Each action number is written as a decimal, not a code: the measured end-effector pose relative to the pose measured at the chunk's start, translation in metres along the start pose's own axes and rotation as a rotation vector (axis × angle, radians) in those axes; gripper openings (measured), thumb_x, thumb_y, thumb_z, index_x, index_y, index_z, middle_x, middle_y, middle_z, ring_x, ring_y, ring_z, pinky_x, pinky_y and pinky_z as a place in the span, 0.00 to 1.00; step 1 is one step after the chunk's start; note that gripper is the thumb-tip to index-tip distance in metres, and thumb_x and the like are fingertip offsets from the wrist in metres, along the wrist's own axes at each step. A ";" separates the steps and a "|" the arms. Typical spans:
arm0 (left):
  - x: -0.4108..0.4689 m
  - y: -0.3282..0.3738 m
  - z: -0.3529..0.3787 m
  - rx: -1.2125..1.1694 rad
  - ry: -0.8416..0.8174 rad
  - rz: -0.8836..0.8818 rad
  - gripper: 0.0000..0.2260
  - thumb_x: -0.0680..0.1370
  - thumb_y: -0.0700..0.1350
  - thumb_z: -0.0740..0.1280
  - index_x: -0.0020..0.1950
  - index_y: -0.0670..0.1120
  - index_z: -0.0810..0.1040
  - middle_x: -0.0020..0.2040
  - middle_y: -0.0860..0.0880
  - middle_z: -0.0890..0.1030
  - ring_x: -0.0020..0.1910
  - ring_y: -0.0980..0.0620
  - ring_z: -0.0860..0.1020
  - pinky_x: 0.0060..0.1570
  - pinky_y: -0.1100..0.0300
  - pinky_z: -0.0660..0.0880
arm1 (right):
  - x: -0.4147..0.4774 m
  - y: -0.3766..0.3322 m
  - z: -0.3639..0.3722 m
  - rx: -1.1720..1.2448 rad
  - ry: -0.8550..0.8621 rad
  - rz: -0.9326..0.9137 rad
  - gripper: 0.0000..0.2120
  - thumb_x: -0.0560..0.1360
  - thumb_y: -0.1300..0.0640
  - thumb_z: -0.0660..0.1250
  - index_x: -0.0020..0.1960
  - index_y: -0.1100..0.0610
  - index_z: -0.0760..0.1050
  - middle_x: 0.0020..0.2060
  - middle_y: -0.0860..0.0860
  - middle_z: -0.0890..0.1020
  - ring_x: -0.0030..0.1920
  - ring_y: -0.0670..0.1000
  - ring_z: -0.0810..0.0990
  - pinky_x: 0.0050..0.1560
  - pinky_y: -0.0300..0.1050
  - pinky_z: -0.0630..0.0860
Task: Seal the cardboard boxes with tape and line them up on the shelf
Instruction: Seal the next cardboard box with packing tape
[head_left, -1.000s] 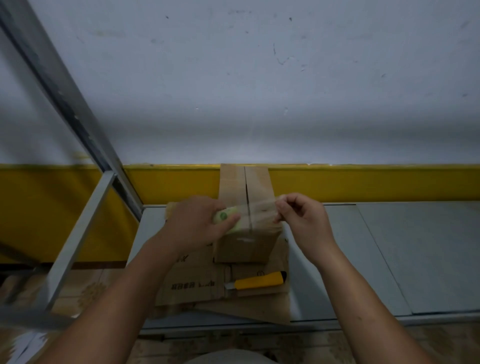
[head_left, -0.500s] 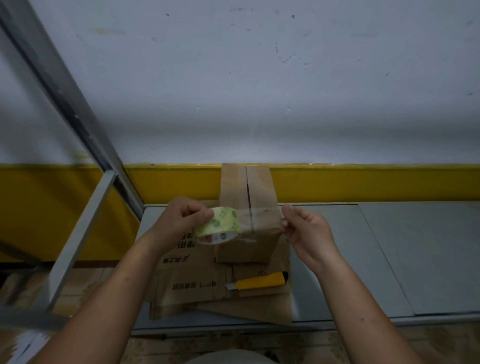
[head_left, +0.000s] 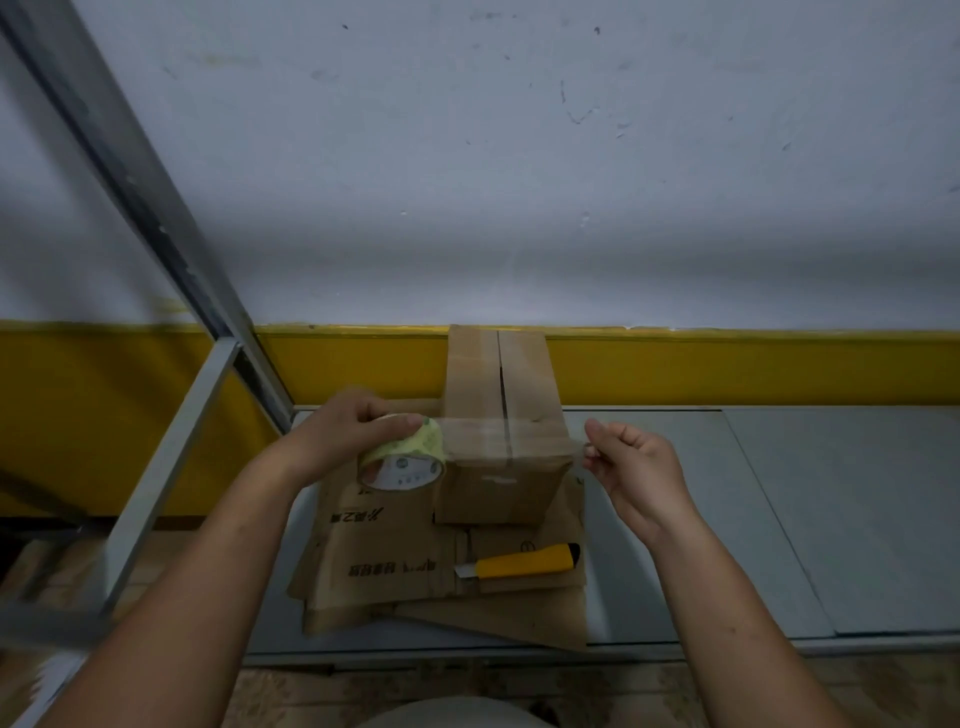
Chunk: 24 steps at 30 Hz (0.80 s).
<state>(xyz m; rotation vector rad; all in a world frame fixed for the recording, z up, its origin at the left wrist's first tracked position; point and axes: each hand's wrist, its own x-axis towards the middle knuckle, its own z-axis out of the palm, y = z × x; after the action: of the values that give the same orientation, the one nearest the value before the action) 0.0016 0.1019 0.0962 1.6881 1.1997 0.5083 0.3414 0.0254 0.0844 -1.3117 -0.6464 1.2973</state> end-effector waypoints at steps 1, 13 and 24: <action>-0.001 -0.005 0.002 -0.036 0.020 -0.014 0.38 0.71 0.72 0.73 0.35 0.34 0.76 0.31 0.39 0.74 0.29 0.45 0.73 0.34 0.50 0.63 | 0.000 0.001 -0.002 -0.003 -0.007 0.006 0.08 0.79 0.62 0.70 0.41 0.62 0.80 0.31 0.53 0.82 0.34 0.48 0.80 0.42 0.41 0.80; 0.024 -0.001 0.002 0.354 -0.013 -0.186 0.33 0.64 0.77 0.74 0.30 0.48 0.69 0.27 0.49 0.64 0.25 0.49 0.62 0.29 0.54 0.57 | 0.016 0.016 -0.020 -0.009 0.070 0.116 0.06 0.79 0.64 0.71 0.43 0.64 0.80 0.33 0.56 0.79 0.33 0.48 0.78 0.39 0.37 0.82; 0.033 -0.019 0.005 0.279 -0.069 -0.243 0.30 0.68 0.69 0.79 0.30 0.49 0.67 0.28 0.47 0.64 0.27 0.49 0.62 0.30 0.56 0.58 | 0.027 0.039 -0.029 -0.005 0.061 0.209 0.05 0.78 0.63 0.72 0.47 0.65 0.81 0.33 0.56 0.81 0.35 0.49 0.80 0.41 0.40 0.83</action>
<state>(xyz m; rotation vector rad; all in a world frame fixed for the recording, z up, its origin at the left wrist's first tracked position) 0.0103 0.1299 0.0715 1.7428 1.4532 0.1368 0.3622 0.0323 0.0340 -1.4466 -0.4794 1.4185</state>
